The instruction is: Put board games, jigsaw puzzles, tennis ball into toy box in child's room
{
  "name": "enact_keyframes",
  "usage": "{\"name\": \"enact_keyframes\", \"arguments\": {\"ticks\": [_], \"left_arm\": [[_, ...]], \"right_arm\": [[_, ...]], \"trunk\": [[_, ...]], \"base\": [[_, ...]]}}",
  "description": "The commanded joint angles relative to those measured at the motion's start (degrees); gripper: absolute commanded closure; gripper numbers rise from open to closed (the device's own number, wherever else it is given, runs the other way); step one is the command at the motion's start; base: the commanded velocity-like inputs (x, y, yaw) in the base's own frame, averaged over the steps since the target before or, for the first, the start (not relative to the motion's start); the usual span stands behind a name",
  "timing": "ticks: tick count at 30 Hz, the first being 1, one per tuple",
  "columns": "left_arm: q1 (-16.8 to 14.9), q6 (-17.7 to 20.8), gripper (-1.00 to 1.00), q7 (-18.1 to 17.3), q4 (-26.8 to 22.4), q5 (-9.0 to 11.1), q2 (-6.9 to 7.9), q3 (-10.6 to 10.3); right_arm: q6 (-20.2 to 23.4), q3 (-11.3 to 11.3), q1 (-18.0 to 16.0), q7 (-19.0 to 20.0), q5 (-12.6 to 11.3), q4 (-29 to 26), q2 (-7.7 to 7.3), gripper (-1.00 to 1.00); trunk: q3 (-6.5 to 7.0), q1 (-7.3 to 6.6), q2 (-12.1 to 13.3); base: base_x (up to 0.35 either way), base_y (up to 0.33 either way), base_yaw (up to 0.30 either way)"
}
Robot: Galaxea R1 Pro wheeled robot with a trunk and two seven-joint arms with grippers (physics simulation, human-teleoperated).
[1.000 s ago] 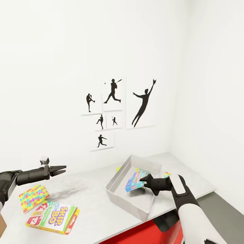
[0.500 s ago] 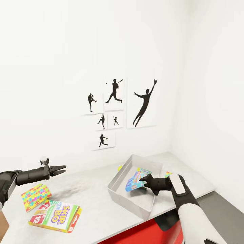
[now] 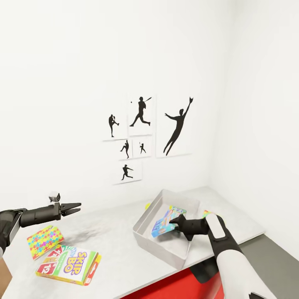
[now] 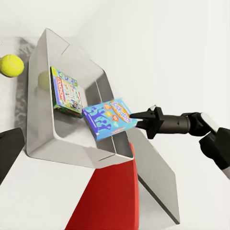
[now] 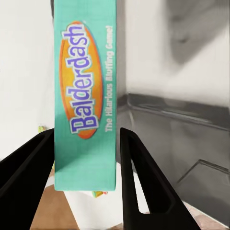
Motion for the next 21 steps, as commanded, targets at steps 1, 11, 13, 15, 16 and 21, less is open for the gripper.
{"name": "enact_keyframes", "arguments": {"ticks": [1, 11, 13, 15, 16, 21], "left_arm": [[-0.02, 0.60, -1.00, -0.35, 0.00, -0.31, -0.01, 0.13], [-0.02, 0.60, -1.00, -0.35, 0.00, -0.31, -0.01, 0.12], [-0.02, 0.60, -1.00, -0.35, 0.00, -0.31, -0.01, 0.12], [-0.02, 0.60, -1.00, -0.35, 0.00, -0.31, -0.01, 0.12], [-0.02, 0.60, -1.00, -0.35, 0.00, -0.31, -0.01, 0.12], [-0.02, 0.60, -1.00, -0.35, 0.00, -0.31, -0.05, 0.12]], "right_arm": [[0.14, -0.28, -0.04, -0.59, -0.59, 0.12, 0.13, 1.00], [0.22, -0.25, -0.04, -0.54, -0.59, 0.75, 0.31, 1.00], [0.27, -0.25, -0.04, -0.47, -0.59, 0.75, 0.32, 1.00], [0.29, -0.25, -0.04, -0.45, -0.59, 0.74, 0.32, 1.00], [0.30, -0.25, -0.04, -0.42, -0.59, 0.73, 0.32, 1.00], [0.26, -0.32, -0.03, -0.15, -0.59, 0.60, 0.32, 1.00]], "trunk": [[-0.03, 0.02, -0.05], [-0.03, 0.02, -0.05], [-0.03, 0.02, -0.05], [-0.03, 0.02, -0.05], [-0.03, 0.02, -0.05], [-0.03, 0.02, -0.05]], "base": [[0.000, 0.000, 0.000], [0.000, 0.000, 0.000], [0.000, 0.000, 0.000], [0.000, 0.000, 0.000], [0.000, 0.000, 0.000], [0.000, 0.000, 0.000]]}}
